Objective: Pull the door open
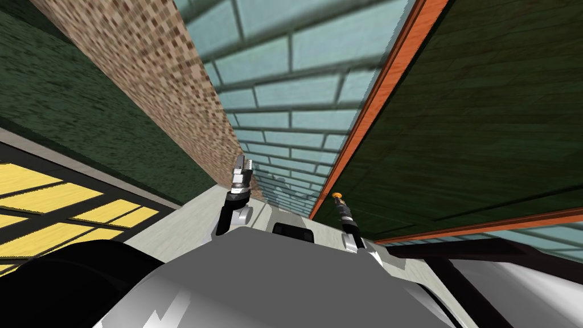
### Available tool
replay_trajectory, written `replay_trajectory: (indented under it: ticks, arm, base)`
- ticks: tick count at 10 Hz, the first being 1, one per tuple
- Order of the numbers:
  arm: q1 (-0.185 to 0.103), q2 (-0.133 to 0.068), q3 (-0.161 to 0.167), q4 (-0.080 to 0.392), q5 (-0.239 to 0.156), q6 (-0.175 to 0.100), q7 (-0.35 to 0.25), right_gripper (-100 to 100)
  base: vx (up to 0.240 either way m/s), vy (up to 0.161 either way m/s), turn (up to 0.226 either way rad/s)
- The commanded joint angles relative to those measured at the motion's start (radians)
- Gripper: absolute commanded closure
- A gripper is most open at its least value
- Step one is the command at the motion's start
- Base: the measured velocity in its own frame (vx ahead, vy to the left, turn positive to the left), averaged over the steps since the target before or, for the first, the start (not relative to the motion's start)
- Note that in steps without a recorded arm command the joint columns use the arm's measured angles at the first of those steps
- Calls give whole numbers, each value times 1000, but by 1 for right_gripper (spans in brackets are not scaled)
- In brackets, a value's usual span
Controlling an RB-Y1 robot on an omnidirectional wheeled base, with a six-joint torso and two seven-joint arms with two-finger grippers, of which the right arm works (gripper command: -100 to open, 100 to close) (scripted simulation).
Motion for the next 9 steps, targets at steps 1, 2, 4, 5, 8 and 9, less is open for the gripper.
replay_trajectory:
  ticks: [1, 2, 4, 5, 8, 9]
  arm:
    - [7, 7, 4, -9, -2, 8, -37, 100]
    - [8, 8, 6, -11, -8, 9, -71, 100]
    - [8, 8, 7, -14, -15, 11, -117, 100]
    - [9, 8, 9, -16, -21, 13, -143, 100]
    - [10, 9, 10, -18, -28, 15, -198, 100]
    - [11, 9, 12, -20, -34, 17, -235, 100]
  base:
    - [-27, -17, 25]
    - [-23, -16, 34]
    - [-27, -13, 32]
    - [-46, -22, 62]
    - [-31, -13, 31]
    - [-31, -8, 37]
